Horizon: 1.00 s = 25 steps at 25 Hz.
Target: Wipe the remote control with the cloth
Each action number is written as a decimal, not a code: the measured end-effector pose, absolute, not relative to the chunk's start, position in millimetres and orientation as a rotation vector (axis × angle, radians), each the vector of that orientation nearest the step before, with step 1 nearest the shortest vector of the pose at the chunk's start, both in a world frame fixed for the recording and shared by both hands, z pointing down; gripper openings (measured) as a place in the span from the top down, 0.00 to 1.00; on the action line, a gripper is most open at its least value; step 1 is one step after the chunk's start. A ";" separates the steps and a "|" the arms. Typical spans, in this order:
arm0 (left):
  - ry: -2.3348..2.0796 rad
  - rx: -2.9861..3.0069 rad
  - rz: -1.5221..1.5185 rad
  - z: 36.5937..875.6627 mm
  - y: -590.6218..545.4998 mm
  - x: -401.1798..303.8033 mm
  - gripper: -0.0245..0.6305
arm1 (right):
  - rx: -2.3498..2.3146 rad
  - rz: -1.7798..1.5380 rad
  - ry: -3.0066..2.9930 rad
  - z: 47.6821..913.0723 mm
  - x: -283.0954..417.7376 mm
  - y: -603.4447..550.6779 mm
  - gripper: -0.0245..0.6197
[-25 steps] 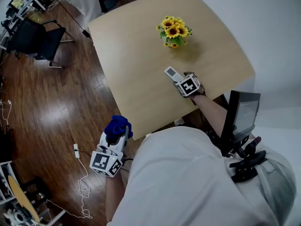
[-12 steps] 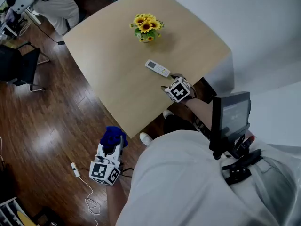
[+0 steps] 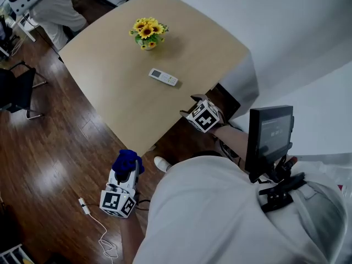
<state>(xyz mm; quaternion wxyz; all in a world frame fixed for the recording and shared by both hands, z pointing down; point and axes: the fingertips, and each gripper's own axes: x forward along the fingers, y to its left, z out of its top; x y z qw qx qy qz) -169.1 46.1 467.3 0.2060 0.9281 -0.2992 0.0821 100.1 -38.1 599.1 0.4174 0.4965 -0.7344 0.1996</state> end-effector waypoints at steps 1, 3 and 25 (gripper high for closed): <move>-0.829 2.596 0.221 467.8 52.2 -162.7 0.79 | 1.246 0.497 -1.855 596.5 102.9 -32.1 0.46; -0.821 2.610 0.216 468.2 66.5 -148.1 0.79 | 1.250 0.497 -1.889 588.3 106.4 -18.5 0.46; -0.904 2.565 0.372 450.2 269.8 -20.4 0.79 | 1.213 0.443 -2.138 554.8 180.8 186.8 0.46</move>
